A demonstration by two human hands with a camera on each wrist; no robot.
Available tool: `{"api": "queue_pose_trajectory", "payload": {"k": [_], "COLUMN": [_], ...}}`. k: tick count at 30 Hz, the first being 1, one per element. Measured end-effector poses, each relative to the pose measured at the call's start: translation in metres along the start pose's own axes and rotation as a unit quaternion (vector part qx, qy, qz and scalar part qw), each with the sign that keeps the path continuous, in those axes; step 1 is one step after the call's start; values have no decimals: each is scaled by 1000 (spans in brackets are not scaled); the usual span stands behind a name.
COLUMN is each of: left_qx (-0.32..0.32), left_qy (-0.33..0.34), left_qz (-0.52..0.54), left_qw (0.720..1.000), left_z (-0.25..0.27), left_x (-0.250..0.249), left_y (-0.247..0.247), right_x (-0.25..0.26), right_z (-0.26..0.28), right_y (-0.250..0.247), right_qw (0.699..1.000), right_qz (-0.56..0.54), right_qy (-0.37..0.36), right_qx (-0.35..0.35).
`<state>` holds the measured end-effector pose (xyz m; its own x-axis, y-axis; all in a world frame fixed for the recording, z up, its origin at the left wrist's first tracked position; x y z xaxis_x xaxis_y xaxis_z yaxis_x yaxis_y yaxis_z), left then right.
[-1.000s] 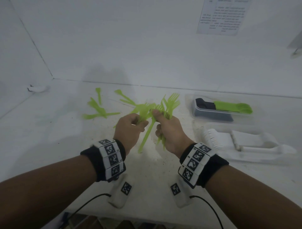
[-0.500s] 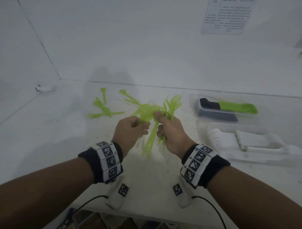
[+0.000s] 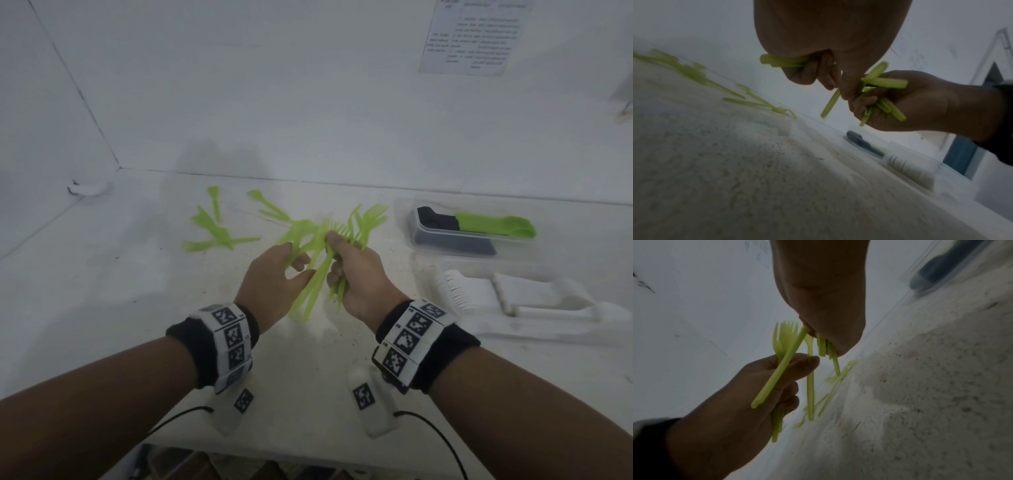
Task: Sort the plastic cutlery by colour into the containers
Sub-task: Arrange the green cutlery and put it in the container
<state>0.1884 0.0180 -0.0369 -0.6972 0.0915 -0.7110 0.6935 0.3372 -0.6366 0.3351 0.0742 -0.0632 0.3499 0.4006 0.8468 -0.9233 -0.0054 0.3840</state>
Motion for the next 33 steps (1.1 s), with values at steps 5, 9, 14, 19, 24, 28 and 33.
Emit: {"api": "queue_pose_trajectory", "payload": {"k": [5,9,14,19,24,28,33], "left_qx": [18,33,114,140,71,30,11], "left_qy": [-24,-55,-87,-113,-224,-199,-172], "left_qz": [-13,18,172,205,291,284,244], "left_qw": [999,998,974,962,928,938,954], "left_z": [-4,-7,-1,3,1,-7,-14], "left_x": [7,17,2,-6,13,18,17], "left_y": [-4,-8,2,8,3,-2,1], "right_x": [-1,1,-8,-5,7,2,-2], "right_z": [-3,-5,-8,-5,-12,-6,3], "right_y": [-2,-8,-1,7,-11,-9,5], "right_qw": [1000,999,998,997,999,997,996], "right_qz": [2,9,29,35,-2,50,65], "right_qy": [5,-34,-23,-20,-46,-52,-48], "right_qx": [5,-1,47,58,-20,-3,21]}}
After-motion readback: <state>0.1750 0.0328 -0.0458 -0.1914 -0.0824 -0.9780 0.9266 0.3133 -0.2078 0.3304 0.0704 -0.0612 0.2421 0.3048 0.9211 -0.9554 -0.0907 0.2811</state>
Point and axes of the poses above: each hand's wrist, its own z-axis away from the middle knuckle, its own y-axis out of the palm, x = y × z, the point moved 6 cm from there along -z, towards the middle knuckle, and after that the axes turned 2 degrees about z, right-handed, at the moved point
